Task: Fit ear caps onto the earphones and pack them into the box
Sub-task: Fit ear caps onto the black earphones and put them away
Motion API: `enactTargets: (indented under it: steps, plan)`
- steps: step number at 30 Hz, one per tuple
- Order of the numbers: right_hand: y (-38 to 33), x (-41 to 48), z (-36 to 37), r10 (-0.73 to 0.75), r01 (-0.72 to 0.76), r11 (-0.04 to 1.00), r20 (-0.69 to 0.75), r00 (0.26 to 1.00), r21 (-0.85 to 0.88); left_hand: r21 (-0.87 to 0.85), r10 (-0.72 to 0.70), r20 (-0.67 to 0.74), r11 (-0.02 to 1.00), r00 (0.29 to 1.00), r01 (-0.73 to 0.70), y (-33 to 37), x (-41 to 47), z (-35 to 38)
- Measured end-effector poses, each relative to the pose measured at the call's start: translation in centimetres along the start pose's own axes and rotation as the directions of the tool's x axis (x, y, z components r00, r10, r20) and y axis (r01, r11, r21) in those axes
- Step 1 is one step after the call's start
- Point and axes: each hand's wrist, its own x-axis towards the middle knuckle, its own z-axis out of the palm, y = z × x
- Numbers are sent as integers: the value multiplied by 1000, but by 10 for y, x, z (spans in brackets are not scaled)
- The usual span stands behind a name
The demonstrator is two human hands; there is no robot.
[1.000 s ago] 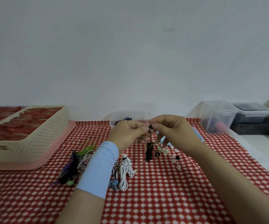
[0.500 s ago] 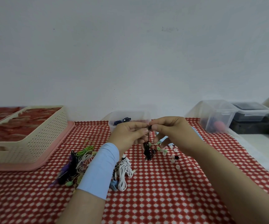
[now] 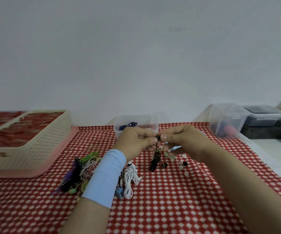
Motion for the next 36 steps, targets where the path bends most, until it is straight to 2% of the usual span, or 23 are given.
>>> enactTargets:
  steps: [7,15,20,23,32,36]
  plan:
    - [-2,-2,0,29,-30,998,-26,999,-51,36,9,5,999,1000,-9,0,-1,4]
    - [0,1,8,-98,63,967,-130,987,-248,103,-23,-45,994,999,27,-3,0,4]
    - [-1,-1,1,-32,24,991,-59,998,-131,29,-50,-40,998,998,51,-1,-1,5]
    - [-1,-1,0,-32,26,991,-43,999,-130,25,-54,-35,998,998,55,1,-2,7]
    - [4,2,7,-113,82,978,-156,981,-192,80,-21,-106,996,994,29,-2,2,9]
    - [3,4,10,-130,88,976,-206,970,-202,13,-52,-132,998,990,54,-2,3,6]
